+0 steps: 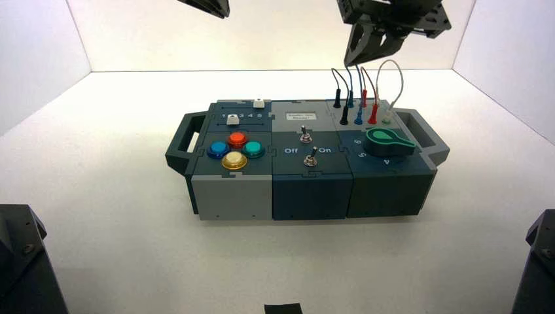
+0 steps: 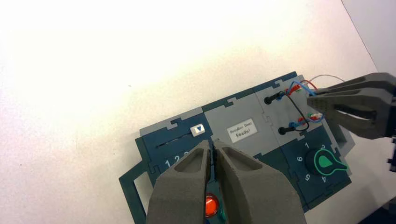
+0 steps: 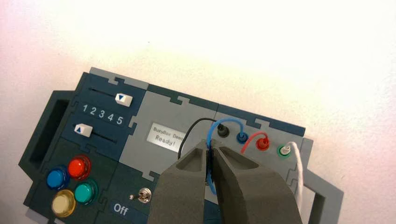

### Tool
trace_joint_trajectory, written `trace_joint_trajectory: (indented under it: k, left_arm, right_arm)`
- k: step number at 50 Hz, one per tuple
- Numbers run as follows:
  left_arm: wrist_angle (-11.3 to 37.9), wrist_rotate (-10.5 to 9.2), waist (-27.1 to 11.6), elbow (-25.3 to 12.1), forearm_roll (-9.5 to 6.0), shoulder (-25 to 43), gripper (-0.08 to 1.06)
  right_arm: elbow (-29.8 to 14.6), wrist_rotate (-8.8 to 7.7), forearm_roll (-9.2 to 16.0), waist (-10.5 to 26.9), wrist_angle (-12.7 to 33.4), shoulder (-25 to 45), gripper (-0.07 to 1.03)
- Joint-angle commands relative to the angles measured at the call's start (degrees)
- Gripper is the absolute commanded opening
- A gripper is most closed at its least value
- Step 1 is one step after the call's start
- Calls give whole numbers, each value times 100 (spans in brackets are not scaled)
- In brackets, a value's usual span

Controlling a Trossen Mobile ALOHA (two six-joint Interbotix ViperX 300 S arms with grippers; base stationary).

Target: Pull the blue wire.

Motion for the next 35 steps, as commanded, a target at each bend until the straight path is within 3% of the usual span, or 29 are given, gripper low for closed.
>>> trace_joint_trajectory:
  k: [1,18,35]
  left_arm:
    - [-26,18,-26,-185,0,-79,3]
    - [-26,9,-26,-193,0,-88,3]
    - [-26,9,-26,-193,9,-70,3]
  right_arm:
    - [-211,-9,-62,9,-44,-229,-2]
    - [-475,-9,-246,0,79,-501,-2]
    - [-519,-9,-272,-9,114,-642,-2]
